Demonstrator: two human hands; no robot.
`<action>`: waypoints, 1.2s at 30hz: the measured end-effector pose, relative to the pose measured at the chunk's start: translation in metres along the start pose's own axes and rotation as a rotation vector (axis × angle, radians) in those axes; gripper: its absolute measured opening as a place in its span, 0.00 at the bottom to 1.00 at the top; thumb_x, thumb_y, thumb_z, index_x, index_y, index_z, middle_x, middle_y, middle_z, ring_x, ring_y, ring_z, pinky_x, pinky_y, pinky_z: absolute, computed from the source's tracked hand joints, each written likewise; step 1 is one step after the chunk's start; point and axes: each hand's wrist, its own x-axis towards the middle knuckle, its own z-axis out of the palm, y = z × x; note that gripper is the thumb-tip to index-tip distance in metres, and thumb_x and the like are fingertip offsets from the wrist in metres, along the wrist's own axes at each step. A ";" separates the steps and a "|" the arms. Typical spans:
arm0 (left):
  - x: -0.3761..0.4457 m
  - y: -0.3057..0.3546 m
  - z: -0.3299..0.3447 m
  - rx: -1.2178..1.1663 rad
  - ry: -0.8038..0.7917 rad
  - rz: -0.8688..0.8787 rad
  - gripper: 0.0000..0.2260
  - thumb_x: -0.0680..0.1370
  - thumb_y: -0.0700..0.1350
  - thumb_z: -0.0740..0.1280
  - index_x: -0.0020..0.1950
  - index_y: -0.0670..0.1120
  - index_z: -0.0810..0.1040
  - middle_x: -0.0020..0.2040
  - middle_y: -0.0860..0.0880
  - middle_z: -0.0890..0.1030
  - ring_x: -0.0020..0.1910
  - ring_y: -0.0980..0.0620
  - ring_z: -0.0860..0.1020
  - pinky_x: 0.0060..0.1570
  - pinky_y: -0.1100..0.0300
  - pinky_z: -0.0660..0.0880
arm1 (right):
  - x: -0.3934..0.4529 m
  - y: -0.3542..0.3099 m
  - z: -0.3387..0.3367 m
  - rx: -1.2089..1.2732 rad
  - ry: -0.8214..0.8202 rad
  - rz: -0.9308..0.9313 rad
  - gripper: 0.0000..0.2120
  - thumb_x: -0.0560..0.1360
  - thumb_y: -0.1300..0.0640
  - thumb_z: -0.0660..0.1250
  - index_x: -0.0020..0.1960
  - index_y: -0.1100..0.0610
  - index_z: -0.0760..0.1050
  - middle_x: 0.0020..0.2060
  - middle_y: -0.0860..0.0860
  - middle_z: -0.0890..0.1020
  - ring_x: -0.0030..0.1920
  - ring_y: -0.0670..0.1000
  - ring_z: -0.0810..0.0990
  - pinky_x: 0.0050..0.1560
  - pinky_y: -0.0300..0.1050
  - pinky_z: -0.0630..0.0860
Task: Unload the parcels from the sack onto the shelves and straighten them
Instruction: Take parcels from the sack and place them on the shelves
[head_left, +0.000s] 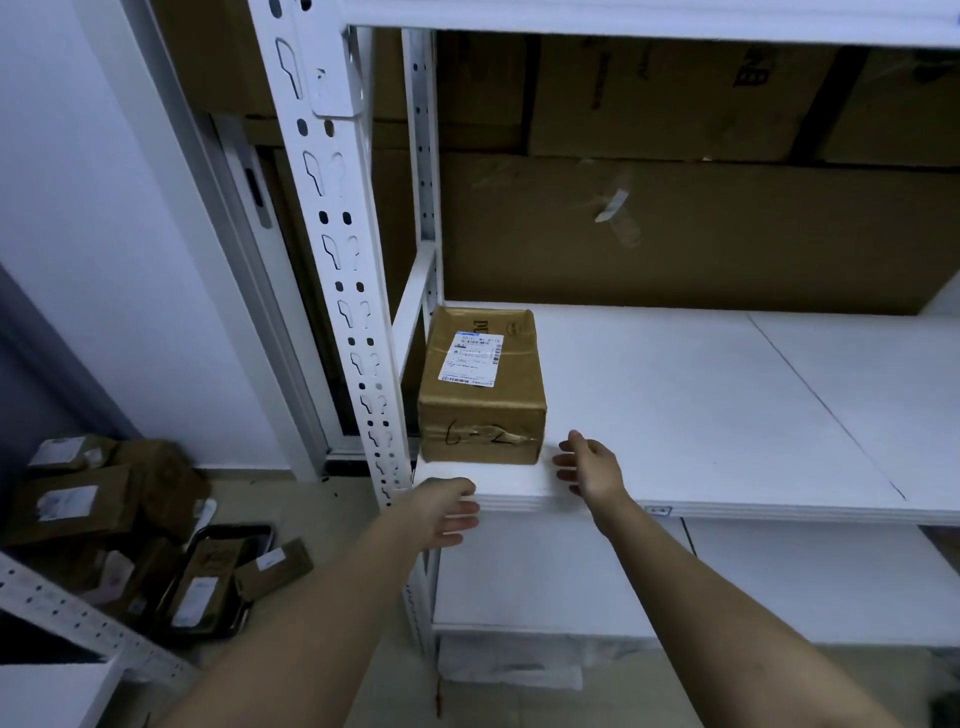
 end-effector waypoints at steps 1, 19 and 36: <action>0.000 -0.002 0.003 0.013 -0.005 0.002 0.06 0.78 0.45 0.64 0.52 0.45 0.76 0.52 0.46 0.81 0.48 0.48 0.80 0.53 0.55 0.73 | -0.004 0.004 -0.004 -0.004 -0.004 0.003 0.15 0.81 0.50 0.57 0.52 0.60 0.76 0.45 0.55 0.82 0.39 0.52 0.79 0.46 0.46 0.73; -0.025 -0.006 0.173 0.203 -0.006 0.171 0.06 0.80 0.44 0.60 0.54 0.43 0.73 0.48 0.46 0.79 0.41 0.51 0.78 0.51 0.58 0.68 | -0.037 0.068 -0.174 -0.173 0.043 0.092 0.09 0.80 0.57 0.60 0.54 0.61 0.75 0.45 0.56 0.81 0.36 0.48 0.78 0.33 0.38 0.70; -0.037 -0.046 0.460 0.399 -0.133 0.165 0.12 0.80 0.45 0.61 0.60 0.41 0.73 0.49 0.45 0.78 0.41 0.51 0.76 0.51 0.56 0.69 | -0.034 0.158 -0.458 -0.195 0.198 0.240 0.12 0.79 0.57 0.60 0.58 0.62 0.75 0.48 0.57 0.82 0.39 0.54 0.78 0.34 0.40 0.68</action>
